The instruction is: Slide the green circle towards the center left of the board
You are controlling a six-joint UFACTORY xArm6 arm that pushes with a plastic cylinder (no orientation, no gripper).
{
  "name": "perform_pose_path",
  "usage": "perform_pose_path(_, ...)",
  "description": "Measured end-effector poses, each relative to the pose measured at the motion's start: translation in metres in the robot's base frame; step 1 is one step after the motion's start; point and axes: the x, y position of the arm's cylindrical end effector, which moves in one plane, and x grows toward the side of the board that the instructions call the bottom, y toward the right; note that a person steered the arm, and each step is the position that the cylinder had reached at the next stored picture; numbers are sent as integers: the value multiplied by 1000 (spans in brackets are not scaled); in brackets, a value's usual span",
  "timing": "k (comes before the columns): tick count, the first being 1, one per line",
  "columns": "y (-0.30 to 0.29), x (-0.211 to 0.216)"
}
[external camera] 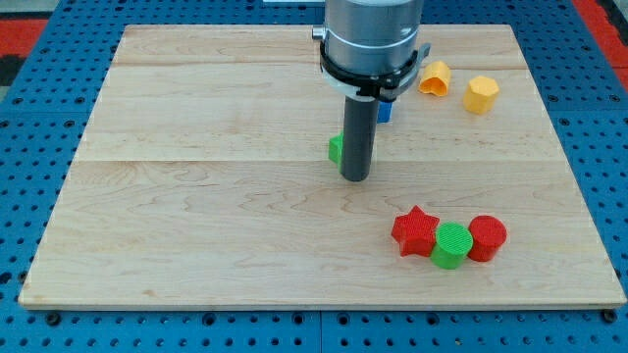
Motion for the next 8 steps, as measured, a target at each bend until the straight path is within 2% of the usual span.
perform_pose_path(1,5,21)
perform_pose_path(3,152,28)
perform_pose_path(4,193,71)
perform_pose_path(5,192,107)
perform_pose_path(6,187,119)
perform_pose_path(8,106,113)
